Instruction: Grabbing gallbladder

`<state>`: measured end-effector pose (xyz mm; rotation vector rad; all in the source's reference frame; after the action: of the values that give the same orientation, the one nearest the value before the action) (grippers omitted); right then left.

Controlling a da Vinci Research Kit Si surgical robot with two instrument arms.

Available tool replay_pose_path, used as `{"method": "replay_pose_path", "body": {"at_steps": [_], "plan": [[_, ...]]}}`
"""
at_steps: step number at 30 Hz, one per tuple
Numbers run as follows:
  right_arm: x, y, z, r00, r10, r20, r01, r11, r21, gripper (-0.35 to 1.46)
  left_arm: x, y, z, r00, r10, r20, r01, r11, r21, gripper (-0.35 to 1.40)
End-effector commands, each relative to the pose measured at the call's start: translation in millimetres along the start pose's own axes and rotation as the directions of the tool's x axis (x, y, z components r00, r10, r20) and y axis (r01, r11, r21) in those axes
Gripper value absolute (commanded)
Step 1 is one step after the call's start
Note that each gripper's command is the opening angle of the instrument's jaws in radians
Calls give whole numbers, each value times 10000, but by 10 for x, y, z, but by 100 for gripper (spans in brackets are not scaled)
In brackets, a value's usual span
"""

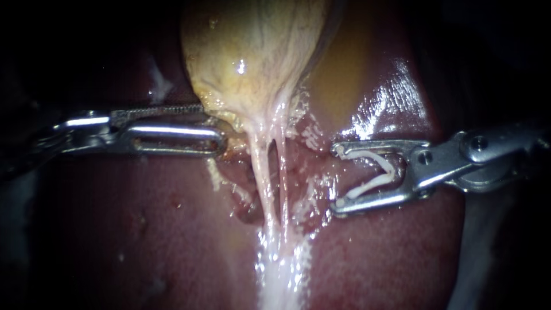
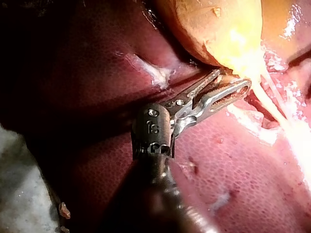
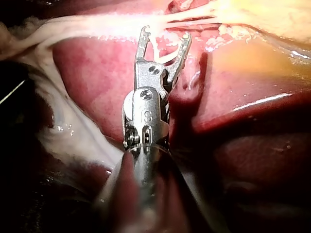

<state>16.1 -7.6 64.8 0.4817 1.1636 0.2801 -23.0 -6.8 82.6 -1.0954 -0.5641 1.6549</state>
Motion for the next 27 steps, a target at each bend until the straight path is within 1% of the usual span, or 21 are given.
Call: {"method": "replay_pose_path", "body": {"at_steps": [1,3,6,11,12,13,16,17,21,23,24,25,27], "plan": [[0,0,0,10000,0,1,0,10000,1,50,1,1,3,10000,-61,45,61,10000,-44,24],[0,0,0,10000,0,1,0,10000,0,50,2,4,8,9996,-251,106,252,9996,-107,22],[0,0,0,10000,0,1,0,10000,1,50,3,7,12,9995,-261,163,264,9995,-181,19],[0,0,0,10000,2,1,-2,10000,-2,50,8,8,17,9988,-462,171,465,9988,-165,7],[0,0,0,10000,2,1,-2,10000,-3,50,9,8,18,9988,-466,172,469,9988,-166,2],[0,0,0,10000,2,1,-2,10000,-2,50,9,7,18,9981,-585,180,588,9981,-163,-1],[0,0,1,10000,3,1,-3,10000,-3,50,11,2,20,9973,-706,192,709,9974,-162,-5],[1,0,1,10000,3,1,-3,10000,-4,50,12,0,20,9964,-826,199,829,9964,-158,-8],[1,0,1,10000,3,1,-3,10000,-3,50,16,-7,22,9952,-957,208,961,9953,-152,-17],[1,0,1,10000,3,1,-3,10000,-3,50,18,-9,22,9951,-967,211,971,9952,-154,-23],[1,0,1,10000,3,1,-3,10000,-3,50,20,-9,22,9950,-971,235,975,9951,-136,-32],[1,0,1,10000,3,1,-3,10000,-3,50,22,-9,21,9949,-983,239,986,9950,-138,-35],[1,0,1,10000,3,1,-3,10000,-4,50,25,-8,20,9946,-1008,227,1012,9947,-166,-35]]}}
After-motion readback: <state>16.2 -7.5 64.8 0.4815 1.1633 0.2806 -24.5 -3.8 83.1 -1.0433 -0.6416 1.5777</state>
